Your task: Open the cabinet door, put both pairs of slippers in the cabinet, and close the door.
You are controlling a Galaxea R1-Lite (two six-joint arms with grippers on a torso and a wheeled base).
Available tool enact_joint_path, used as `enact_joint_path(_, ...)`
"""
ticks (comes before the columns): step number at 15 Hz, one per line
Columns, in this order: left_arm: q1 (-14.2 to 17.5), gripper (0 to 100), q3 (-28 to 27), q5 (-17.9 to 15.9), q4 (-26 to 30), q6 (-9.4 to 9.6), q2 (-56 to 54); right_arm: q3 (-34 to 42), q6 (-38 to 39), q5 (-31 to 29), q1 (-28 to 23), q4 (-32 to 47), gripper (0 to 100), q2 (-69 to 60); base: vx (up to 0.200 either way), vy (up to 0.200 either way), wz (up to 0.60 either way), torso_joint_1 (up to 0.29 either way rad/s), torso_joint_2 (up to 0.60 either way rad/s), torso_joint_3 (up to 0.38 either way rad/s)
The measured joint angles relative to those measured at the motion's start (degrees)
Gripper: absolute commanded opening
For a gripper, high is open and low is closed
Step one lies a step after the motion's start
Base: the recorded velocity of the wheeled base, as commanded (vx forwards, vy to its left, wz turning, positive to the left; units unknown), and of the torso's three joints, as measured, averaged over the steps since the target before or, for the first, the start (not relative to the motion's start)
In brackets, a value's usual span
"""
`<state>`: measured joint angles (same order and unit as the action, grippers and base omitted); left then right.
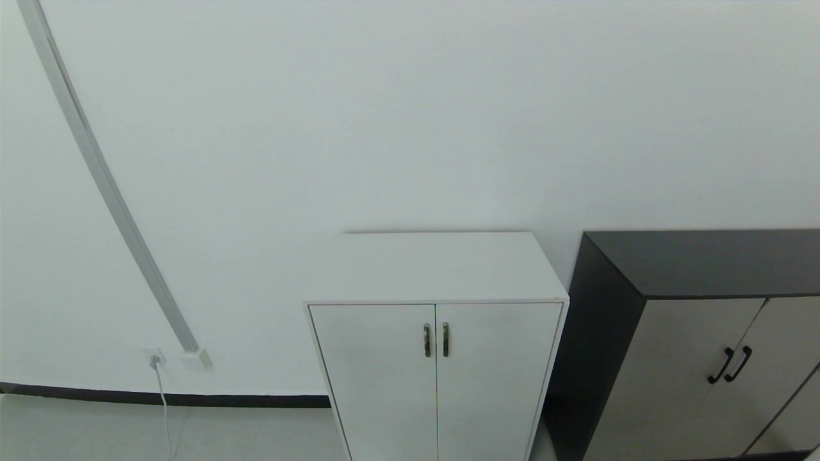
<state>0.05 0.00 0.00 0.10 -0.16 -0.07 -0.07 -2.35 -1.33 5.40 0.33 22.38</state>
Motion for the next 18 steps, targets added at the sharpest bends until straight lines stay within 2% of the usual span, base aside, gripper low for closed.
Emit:
enact_joint_path(7,0.0,0,0.0,0.0,0.0,-0.05,0.0,0.1,0.8,-0.1,-6.1,0.0,0,-5.2,0.0,0.0,0.0,0.0,0.0,0.0)
enact_joint_path(18,0.0,0,0.0,0.0,0.0,-0.02,0.0,0.0,2.5,-0.1,-5.8,-0.1,0,-20.2,0.0,0.0,0.0,0.0,0.0,0.0)
